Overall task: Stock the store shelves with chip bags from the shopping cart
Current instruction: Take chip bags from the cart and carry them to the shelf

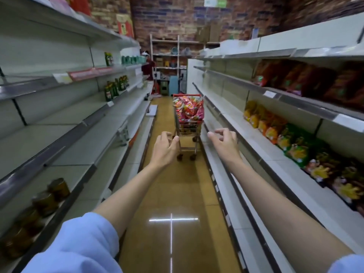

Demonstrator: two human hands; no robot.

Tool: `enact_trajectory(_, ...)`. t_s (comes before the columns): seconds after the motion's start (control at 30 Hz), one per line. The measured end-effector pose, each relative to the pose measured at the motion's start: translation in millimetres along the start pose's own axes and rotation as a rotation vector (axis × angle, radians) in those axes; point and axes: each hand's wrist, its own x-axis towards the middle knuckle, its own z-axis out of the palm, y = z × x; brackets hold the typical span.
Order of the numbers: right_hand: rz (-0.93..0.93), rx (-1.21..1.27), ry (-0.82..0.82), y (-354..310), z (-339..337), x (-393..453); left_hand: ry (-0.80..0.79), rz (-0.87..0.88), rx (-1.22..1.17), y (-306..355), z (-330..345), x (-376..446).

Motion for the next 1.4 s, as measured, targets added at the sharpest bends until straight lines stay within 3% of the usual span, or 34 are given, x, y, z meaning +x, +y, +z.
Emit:
enact_trajectory(0.2, 0.026, -0.012, -0.06, 35.3, 67.0, 101.4, -0.047, -0.026, 0.12, -49.3, 35.6, 77.9)
enact_trajectory(0.43, -0.002, 0.025, -0.08, 67.2, 87.6, 268.6, -0.078, -0.01, 0.221, -52.3, 96.4, 241.5)
enact_trajectory(0.8, 0.039, -0.004, -0.138, 120.4, 117.9, 462.7, -0.116, -0.064, 0.177, -79.8, 180.9, 428.9)
enact_trajectory(1.03, 0.054, -0.041, -0.161, 166.5, 170.0, 577.6, -0.177, -0.058, 0.129, -131.3, 241.4, 545.5)
enact_trajectory(1.4, 0.052, -0.051, -0.187, 179.0, 268.0, 788.0, -0.177, -0.092, 0.08, -202.4, 273.7, 775.0)
